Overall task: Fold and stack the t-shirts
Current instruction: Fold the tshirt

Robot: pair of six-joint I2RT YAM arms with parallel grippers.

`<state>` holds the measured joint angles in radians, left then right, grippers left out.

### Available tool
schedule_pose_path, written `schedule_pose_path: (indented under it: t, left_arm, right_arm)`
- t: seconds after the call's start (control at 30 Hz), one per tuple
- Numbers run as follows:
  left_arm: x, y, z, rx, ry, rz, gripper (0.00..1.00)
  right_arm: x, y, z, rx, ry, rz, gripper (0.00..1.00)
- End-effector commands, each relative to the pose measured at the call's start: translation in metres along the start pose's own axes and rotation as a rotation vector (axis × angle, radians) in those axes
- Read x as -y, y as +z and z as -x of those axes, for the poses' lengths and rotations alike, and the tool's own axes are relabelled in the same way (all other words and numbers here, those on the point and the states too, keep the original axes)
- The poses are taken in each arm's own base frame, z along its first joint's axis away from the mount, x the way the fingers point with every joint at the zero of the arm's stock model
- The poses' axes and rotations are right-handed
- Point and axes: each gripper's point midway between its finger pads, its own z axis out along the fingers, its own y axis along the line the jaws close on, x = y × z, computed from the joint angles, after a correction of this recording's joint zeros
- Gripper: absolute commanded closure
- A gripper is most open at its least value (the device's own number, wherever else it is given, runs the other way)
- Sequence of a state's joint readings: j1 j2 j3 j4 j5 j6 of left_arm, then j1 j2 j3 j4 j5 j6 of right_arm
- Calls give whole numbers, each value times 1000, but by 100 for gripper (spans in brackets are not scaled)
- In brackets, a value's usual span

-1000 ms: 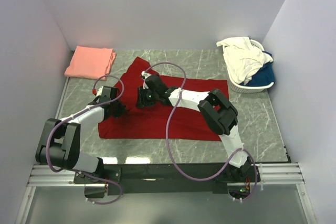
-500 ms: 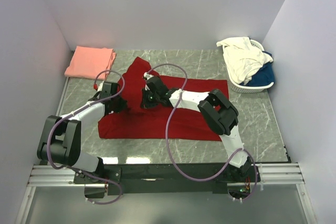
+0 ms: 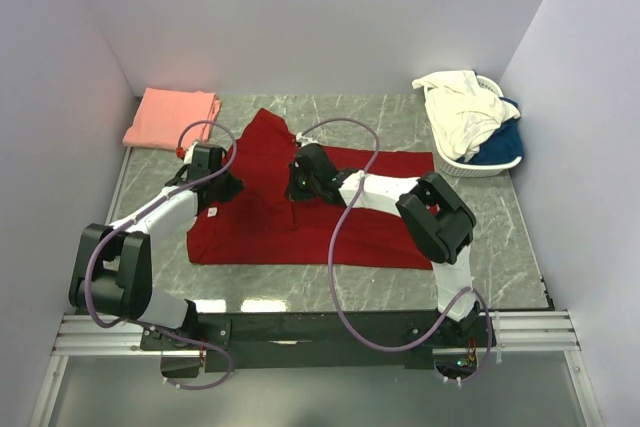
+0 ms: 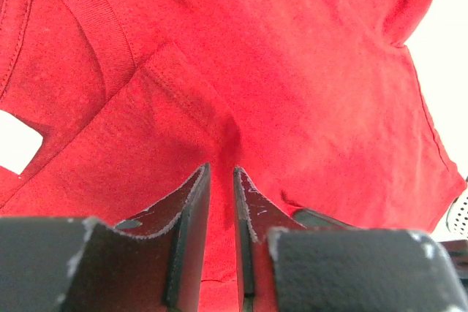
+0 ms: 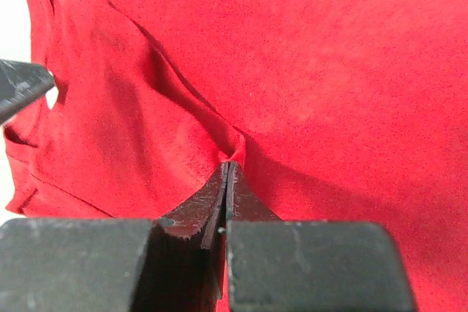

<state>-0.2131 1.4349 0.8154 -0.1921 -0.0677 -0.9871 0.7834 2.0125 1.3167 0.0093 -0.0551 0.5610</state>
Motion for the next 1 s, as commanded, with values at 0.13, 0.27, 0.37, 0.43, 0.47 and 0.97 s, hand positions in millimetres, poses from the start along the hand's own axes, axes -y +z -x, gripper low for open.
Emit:
schedule_pose_path:
  t: [0.13,0.27,0.37,0.43,0.47,0.97]
  left_arm:
    - [7,-5,5,18,12,-25,75]
    - [18,-4,14,36,10,-39,74]
    - [34,-2,32,81,11,-48,70]
    - [52,1,52,133,16,-62,65]
    - [58,2,60,154,26,-64,63]
    - [164,122,144,267,484,-123,38]
  right_arm:
    - [-2,-9,33,111,36,-24,97]
    - [17,-16,41,130,75,-91,80]
    - [32,-30,47,151,114,-119,59]
    - [46,-41,52,159,131,-144,52]
    - [50,-50,56,168,127,-154,47]
    - [133,-86,129,235,207,-132,46]
